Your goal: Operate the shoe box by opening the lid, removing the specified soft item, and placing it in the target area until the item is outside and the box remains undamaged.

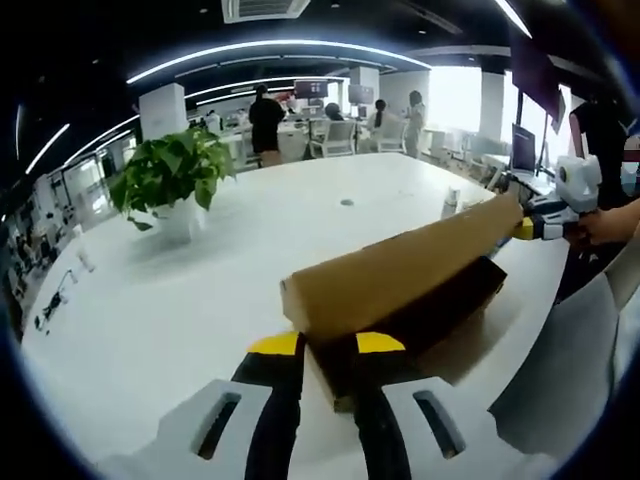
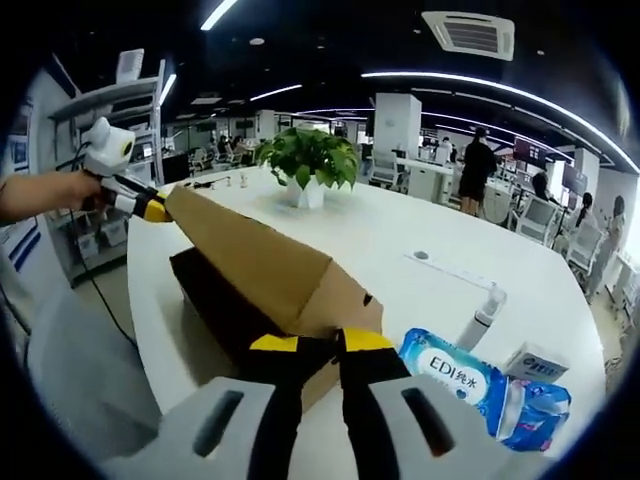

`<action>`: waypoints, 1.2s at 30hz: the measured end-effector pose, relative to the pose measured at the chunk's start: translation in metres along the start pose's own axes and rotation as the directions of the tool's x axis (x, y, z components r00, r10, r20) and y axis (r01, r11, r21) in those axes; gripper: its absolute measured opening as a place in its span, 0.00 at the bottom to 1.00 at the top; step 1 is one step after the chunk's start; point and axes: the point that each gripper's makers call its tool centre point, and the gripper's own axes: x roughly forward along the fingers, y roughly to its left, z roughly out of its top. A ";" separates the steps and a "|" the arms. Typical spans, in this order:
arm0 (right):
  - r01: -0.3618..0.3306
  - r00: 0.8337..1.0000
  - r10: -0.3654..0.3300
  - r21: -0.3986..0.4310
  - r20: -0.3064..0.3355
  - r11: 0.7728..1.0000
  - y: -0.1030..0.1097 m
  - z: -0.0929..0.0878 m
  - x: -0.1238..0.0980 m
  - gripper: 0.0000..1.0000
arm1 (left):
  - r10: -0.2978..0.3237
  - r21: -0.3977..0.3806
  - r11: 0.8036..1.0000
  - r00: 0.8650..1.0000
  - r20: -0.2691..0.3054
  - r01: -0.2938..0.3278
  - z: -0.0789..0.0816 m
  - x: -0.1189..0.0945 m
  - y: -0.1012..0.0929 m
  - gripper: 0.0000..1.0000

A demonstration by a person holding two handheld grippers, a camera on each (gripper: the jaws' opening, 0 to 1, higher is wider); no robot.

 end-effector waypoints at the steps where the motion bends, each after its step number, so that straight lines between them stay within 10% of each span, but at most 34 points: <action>1: -0.013 1.000 0.013 -0.008 0.003 1.000 0.003 -0.001 0.000 0.15 | -0.004 0.005 1.000 1.000 -0.001 0.004 -0.001 0.000 -0.001 0.18; 36: -0.147 0.979 0.125 -0.130 -0.162 0.981 0.033 -0.063 0.010 0.28 | -0.093 0.044 0.994 0.978 -0.189 0.103 -0.067 0.021 -0.021 0.28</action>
